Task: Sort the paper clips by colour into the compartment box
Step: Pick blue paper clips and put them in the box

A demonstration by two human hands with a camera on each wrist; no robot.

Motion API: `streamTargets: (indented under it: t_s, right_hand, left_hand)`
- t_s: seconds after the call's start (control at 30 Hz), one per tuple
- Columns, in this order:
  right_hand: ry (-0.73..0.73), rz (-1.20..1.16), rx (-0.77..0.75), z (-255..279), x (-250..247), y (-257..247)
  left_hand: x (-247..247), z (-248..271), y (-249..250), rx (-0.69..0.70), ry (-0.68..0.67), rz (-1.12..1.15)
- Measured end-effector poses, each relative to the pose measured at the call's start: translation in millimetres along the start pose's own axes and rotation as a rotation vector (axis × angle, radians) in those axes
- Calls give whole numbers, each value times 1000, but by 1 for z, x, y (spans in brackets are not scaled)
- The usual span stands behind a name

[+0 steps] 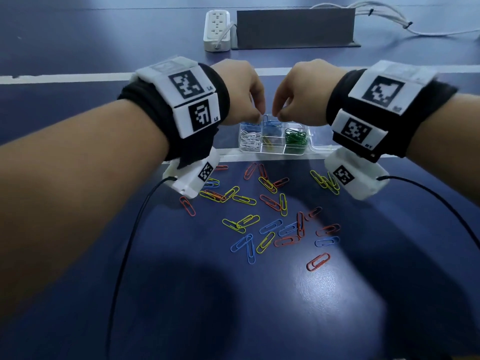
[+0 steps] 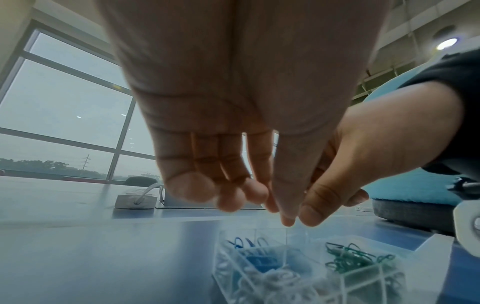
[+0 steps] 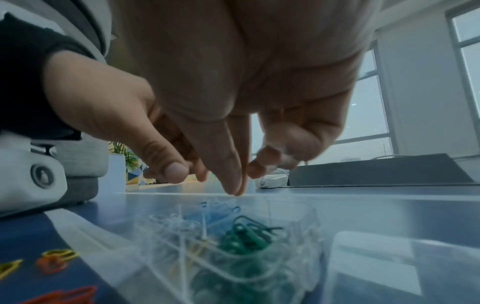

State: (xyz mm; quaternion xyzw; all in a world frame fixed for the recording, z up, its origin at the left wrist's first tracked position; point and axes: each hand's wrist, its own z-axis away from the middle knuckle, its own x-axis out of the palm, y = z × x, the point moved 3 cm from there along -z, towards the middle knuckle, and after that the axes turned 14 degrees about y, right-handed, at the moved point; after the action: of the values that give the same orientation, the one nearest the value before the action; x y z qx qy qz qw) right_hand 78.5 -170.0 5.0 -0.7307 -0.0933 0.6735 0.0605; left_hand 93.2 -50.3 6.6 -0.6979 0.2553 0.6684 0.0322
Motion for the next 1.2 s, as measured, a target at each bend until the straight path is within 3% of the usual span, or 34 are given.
streamTargets:
  t_s: [0.23,0.4,0.63,1.07,1.2]
  right_hand:
    - [-35,10,-245,40,3,-29]
    - [-155,11,-360,65,10,-47]
    - [-177,2,-448,79,15,-64]
    - [-138,-6,-432,67,24,-76]
    - [-162,3,-531,78,17,-69]
  left_hand:
    - [2,34,-18,68,-126,-59]
    - [5,56,-33,61,-242,-145]
    - [4,68,-47,38,-231,-234]
    - [4,82,-50,67,-197,-181]
    - [5,86,-47,103,-205,-152]
